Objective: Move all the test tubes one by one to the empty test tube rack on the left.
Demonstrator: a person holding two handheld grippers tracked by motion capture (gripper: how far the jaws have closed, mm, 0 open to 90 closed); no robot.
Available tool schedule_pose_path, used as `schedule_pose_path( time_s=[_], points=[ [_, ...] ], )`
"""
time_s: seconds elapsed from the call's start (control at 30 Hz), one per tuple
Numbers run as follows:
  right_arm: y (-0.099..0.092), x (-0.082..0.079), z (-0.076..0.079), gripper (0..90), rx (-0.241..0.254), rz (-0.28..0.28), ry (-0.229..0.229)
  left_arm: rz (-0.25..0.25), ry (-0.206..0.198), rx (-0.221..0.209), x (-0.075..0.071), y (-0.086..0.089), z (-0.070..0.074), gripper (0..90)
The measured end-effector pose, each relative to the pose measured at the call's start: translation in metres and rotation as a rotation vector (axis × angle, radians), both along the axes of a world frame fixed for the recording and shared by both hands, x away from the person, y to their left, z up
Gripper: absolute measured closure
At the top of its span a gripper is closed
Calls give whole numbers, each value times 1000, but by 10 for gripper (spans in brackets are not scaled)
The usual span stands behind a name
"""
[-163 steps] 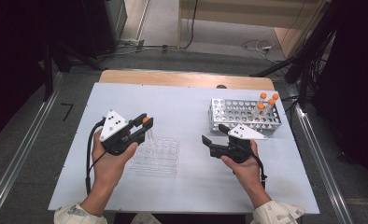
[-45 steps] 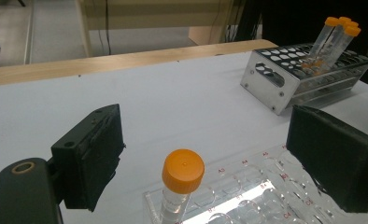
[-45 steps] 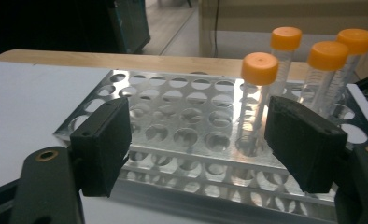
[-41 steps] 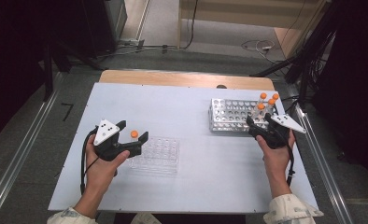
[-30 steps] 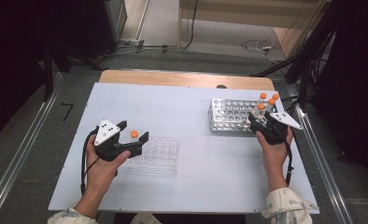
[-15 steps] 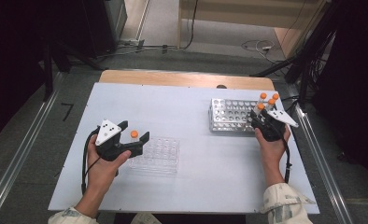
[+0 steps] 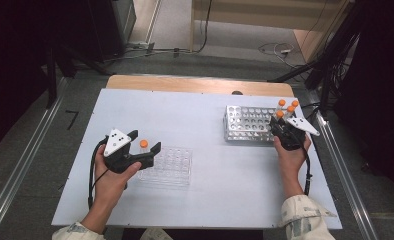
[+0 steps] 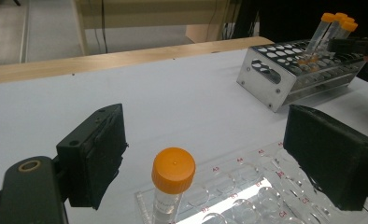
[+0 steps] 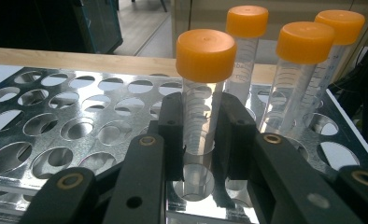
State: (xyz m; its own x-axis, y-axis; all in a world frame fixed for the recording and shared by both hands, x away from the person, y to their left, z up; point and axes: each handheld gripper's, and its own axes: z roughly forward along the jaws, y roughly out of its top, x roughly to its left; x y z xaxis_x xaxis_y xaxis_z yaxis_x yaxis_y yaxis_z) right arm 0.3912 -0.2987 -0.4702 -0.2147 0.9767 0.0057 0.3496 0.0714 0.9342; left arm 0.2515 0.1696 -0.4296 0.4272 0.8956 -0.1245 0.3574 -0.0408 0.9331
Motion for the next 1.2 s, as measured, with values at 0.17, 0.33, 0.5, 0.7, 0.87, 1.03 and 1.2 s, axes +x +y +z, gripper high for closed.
schedule_pose_path(
  time_s=[0.17, 0.33, 0.5, 0.7, 0.87, 1.03, 1.2],
  points=[
    [0, -2, 5, 717, -1, -3, -15, -2, 0, 1, 0, 1, 1, 138],
    [1, -5, 16, 717, -15, -3, -42, 0, -2, -2, -1, 0, 1, 137],
    [1, -9, 26, 718, -16, -8, -67, 2, -3, 0, -1, 0, 1, 134],
    [-1, -13, 37, 718, -7, -10, -97, 2, -9, 2, -1, 0, 2, 119],
    [1, -20, 49, 718, 7, 8, -118, -2, -13, 3, -2, -1, 4, 110],
    [7, -31, 58, 718, 9, 59, -114, -8, -18, 4, -3, -3, 7, 101],
    [18, -42, 63, 717, 3, 131, -94, -25, -27, -1, -4, -10, 12, 100]
  ],
)
